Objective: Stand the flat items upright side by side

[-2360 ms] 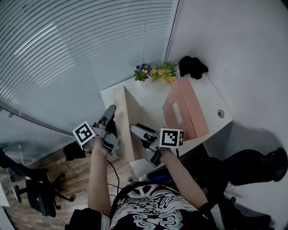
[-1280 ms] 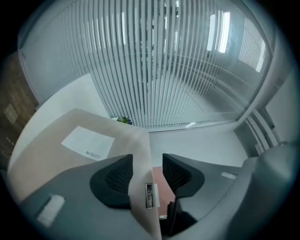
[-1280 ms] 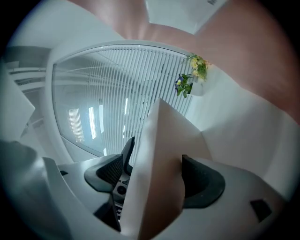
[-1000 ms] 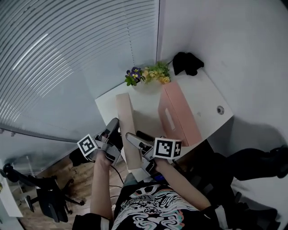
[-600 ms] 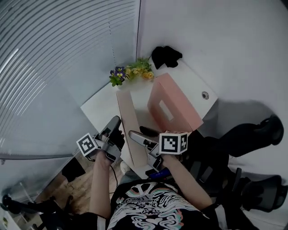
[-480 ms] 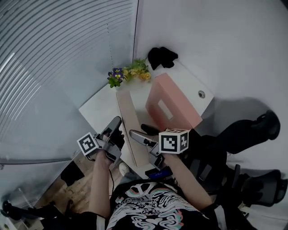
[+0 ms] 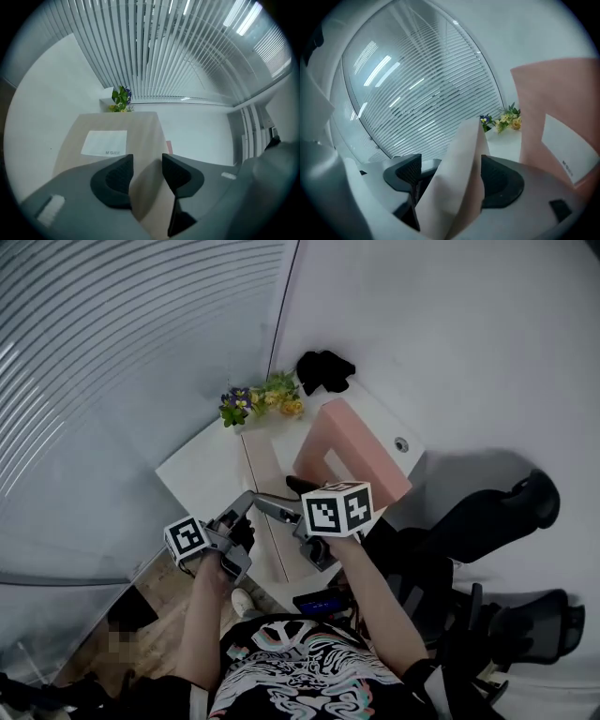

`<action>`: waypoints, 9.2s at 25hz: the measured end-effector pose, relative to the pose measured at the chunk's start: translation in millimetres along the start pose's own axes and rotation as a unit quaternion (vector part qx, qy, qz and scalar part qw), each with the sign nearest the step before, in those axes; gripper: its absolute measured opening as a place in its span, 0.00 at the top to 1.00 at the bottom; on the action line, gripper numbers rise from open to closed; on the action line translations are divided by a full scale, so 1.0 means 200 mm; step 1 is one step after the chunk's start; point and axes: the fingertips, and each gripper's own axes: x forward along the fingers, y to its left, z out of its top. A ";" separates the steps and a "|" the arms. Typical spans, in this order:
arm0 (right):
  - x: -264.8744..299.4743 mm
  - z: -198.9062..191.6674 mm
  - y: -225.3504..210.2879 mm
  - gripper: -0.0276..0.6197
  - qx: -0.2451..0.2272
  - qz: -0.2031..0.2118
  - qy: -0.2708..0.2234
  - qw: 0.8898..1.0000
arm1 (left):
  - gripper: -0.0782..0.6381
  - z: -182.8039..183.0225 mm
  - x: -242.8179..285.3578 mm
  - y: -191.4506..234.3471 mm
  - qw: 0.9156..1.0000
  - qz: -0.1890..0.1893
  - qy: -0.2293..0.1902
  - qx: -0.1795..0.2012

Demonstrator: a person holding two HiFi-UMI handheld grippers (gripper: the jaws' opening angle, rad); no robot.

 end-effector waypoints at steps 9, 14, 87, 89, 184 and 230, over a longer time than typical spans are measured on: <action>0.20 0.20 -0.08 0.34 -0.078 -0.077 0.052 0.993 | 0.64 -0.03 -0.03 0.05 1.000 0.012 0.021 0.003; 0.32 0.24 -0.12 0.34 -0.081 -0.094 0.087 0.989 | 0.64 -0.03 -0.05 0.08 1.000 0.007 0.021 0.001; -0.29 0.41 0.16 0.45 -0.208 -0.106 -0.301 0.925 | 0.64 -0.16 0.01 0.12 0.996 0.021 0.089 0.012; -0.34 0.36 0.18 0.45 -0.215 -0.106 -0.309 0.920 | 0.64 -0.20 0.00 0.14 0.995 0.028 0.093 0.004; -0.80 -0.33 -0.30 0.56 -0.172 -0.235 -0.251 0.923 | 0.63 -0.46 0.36 0.47 0.978 0.123 0.168 0.007; -0.93 -0.30 -0.33 0.65 -0.141 -0.277 -0.290 0.905 | 0.63 -0.43 0.45 0.31 0.971 0.101 0.175 0.130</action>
